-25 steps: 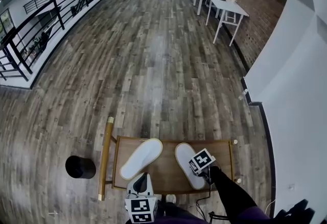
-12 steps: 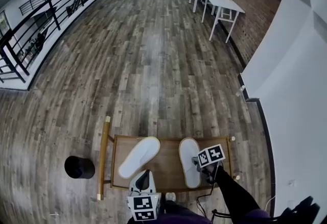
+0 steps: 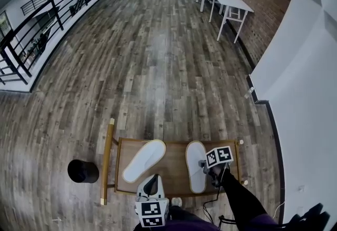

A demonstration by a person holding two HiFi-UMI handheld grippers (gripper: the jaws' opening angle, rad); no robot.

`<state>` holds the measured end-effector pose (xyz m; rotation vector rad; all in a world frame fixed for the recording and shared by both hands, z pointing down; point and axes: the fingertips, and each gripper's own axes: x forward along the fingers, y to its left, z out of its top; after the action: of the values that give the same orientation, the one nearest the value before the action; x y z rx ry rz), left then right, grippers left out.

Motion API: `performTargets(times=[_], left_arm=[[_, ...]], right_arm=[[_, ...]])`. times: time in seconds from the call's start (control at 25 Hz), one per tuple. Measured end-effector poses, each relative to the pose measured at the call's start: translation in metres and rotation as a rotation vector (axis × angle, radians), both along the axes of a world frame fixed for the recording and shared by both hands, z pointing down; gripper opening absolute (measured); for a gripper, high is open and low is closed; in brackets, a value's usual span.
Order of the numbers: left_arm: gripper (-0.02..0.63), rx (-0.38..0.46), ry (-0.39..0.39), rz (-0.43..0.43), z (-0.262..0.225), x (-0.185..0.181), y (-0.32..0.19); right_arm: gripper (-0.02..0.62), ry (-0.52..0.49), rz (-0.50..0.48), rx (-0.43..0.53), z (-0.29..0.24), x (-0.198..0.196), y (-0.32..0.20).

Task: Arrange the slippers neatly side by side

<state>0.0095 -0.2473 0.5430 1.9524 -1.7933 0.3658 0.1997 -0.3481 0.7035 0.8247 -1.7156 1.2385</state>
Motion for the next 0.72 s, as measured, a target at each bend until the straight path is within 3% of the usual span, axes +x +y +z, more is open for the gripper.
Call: performTargets(times=[0.44, 0.72], left_arm=[[0.0, -0.022, -0.007, -0.005, 0.007, -0.003, 0.002], [0.0, -0.026, -0.003, -0.01, 0.008, -0.002, -0.001]], right_arm=[[0.018, 0.057, -0.035, -0.041, 0.015, 0.003, -0.002], [0.031, 0.032, -0.042, -0.041, 0.011, -0.001, -0.003]])
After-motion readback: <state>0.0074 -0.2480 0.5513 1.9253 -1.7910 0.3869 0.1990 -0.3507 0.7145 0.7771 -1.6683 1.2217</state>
